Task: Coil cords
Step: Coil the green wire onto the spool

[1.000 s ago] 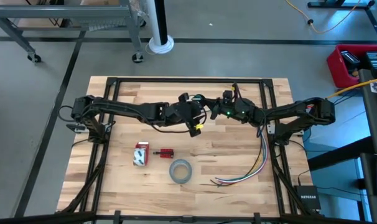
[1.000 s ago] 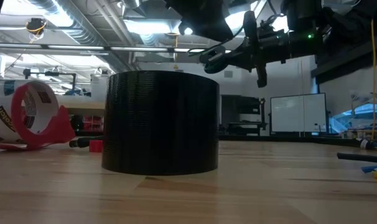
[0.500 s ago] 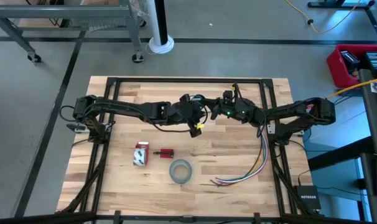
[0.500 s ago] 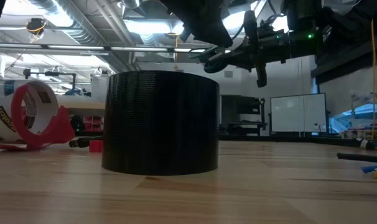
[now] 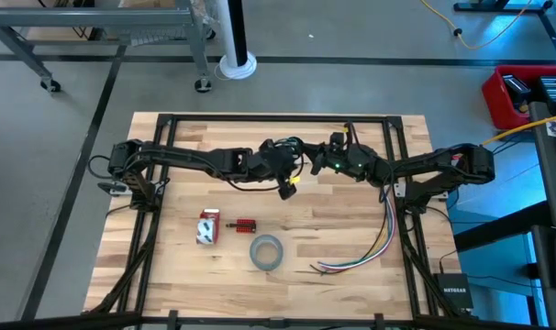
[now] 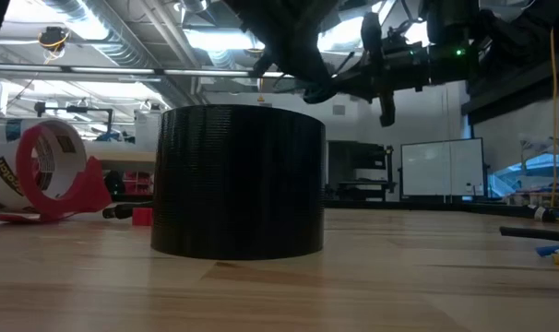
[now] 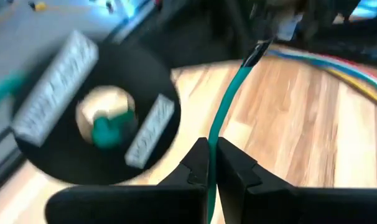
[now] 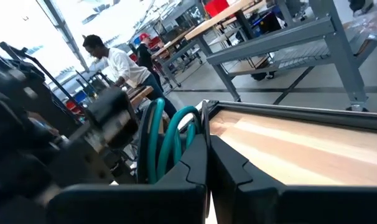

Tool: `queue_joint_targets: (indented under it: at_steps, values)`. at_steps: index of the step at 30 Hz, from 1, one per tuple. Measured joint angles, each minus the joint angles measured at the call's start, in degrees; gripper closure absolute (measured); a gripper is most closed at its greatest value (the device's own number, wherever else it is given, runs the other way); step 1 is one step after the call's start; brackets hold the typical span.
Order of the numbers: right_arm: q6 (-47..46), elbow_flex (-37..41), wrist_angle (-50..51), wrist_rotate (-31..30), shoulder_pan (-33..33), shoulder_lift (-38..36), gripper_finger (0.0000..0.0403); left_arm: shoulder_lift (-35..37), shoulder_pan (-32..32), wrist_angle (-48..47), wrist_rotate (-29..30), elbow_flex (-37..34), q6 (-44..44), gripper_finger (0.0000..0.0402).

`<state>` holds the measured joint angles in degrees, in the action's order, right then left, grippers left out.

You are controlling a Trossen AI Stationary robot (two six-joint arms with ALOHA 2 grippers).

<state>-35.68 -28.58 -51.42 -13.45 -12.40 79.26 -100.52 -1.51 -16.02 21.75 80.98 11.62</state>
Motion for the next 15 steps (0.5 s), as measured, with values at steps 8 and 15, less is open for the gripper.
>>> queue_joint_targets:
  at_steps: [8,15]
  values:
    - [-0.5,0.0,-5.1,2.5,0.0,0.0,0.0398,-1.8,0.0,-0.1,0.1,0.0,1.7,0.0398]
    - [-1.8,0.0,-4.3,4.4,0.0,0.0,0.0398,-6.2,0.1,5.4,-1.3,0.0,0.6,0.0399]
